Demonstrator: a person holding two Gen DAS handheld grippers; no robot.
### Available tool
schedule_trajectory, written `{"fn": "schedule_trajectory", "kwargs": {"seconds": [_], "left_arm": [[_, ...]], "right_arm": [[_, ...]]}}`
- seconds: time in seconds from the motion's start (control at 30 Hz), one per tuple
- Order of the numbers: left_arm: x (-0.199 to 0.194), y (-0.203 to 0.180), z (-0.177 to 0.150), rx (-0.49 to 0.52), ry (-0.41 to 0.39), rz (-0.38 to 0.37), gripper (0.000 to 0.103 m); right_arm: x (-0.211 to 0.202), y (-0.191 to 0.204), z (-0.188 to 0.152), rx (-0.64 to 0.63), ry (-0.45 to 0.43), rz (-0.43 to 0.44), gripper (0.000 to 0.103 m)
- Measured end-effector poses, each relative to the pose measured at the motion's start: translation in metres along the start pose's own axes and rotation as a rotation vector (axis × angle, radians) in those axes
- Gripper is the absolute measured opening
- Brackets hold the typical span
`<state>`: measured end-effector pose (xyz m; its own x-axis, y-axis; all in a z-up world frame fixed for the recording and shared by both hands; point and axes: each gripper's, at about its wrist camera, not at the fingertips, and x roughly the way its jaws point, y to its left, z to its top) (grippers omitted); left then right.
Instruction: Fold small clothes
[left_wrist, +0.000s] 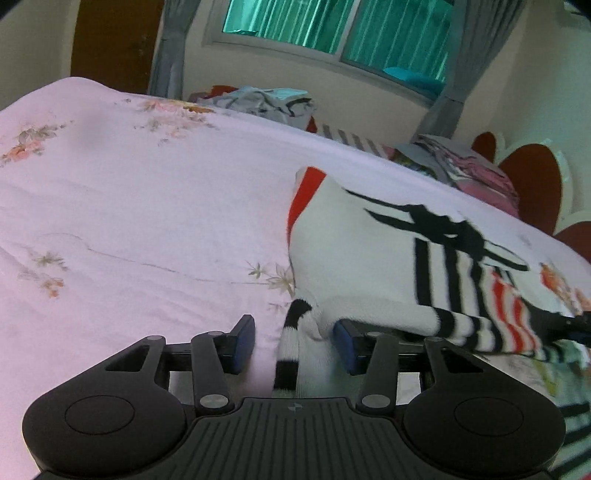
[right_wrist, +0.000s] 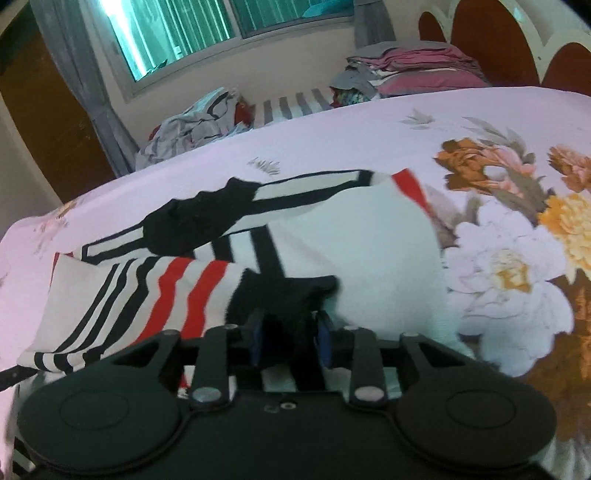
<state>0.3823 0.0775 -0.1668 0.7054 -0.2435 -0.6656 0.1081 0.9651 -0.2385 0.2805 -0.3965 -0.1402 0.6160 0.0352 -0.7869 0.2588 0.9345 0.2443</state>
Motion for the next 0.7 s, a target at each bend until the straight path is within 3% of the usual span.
{"fn": "schedule_trajectory", "kwargs": {"seconds": [0.1, 0.27, 0.37, 0.5, 0.63, 0.7], "left_arm": [[-0.019, 0.006, 0.006, -0.035, -0.032, -0.004, 0.06], [-0.002, -0.001, 0.037, -0.069, -0.052, -0.018, 0.062], [0.027, -0.01, 0.056, -0.068, -0.053, -0.013, 0.062], [0.068, -0.019, 0.075, -0.071, -0.011, -0.019, 0.062], [0.102, -0.017, 0.082, -0.09, 0.017, 0.0, 0.061], [0.111, -0.013, 0.084, -0.103, 0.008, 0.023, 0.052]], "right_arm": [[0.001, -0.008, 0.003, 0.035, -0.01, 0.007, 0.036], [0.016, -0.01, 0.008, 0.079, 0.014, 0.012, 0.042], [0.022, -0.006, 0.008, 0.091, 0.015, 0.007, 0.036], [0.026, 0.001, 0.009, 0.07, 0.016, 0.004, 0.014], [0.024, 0.007, 0.01, 0.027, -0.004, -0.004, 0.01], [0.022, 0.01, 0.012, 0.008, -0.027, -0.004, 0.009]]}}
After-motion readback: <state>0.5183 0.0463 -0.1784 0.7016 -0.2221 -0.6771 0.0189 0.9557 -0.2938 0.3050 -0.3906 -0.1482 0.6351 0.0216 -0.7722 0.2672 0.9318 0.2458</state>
